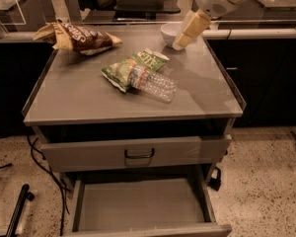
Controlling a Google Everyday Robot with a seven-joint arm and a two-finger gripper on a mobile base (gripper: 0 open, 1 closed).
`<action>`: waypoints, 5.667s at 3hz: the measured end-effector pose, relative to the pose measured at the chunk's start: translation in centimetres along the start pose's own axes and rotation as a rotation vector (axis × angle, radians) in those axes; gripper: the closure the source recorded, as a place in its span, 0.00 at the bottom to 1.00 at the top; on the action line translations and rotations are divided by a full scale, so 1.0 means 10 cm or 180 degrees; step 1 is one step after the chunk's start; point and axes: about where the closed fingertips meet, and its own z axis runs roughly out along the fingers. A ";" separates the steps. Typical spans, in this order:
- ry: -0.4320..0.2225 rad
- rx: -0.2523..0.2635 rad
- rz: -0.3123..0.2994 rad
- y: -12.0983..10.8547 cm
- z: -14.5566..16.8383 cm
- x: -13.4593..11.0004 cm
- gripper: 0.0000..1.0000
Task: Place brown chip bag into middle drawer
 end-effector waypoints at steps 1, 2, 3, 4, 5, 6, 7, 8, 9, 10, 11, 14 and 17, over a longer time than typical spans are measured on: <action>-0.0181 0.0149 -0.0171 -0.13 0.28 -0.06 0.00; -0.0380 0.0231 -0.0283 -0.26 0.62 -0.16 0.00; -0.0559 0.0269 -0.0342 -0.37 0.96 -0.29 0.00; -0.0726 0.0293 -0.0368 -0.44 1.23 -0.44 0.00; -0.0856 0.0281 -0.0362 -0.46 1.48 -0.57 0.00; -0.0965 0.0223 -0.0336 -0.41 1.71 -0.70 0.00; -0.1073 0.0161 -0.0301 -0.31 1.90 -0.86 0.00; -0.1148 0.0132 -0.0251 -0.21 2.07 -0.98 0.00; -0.1129 0.0114 -0.0090 0.00 2.42 -1.08 0.00; -0.1129 0.0114 -0.0086 0.00 2.43 -1.08 0.00; -0.1010 0.0131 -0.0201 0.03 2.39 -1.06 0.00; -0.0927 0.0222 -0.0373 0.11 2.84 -0.88 0.00; -0.1119 0.0327 -0.0361 0.01 3.16 -0.96 0.30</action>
Offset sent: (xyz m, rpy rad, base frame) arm 0.0916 0.0620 -0.0112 0.0751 -0.1988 0.1454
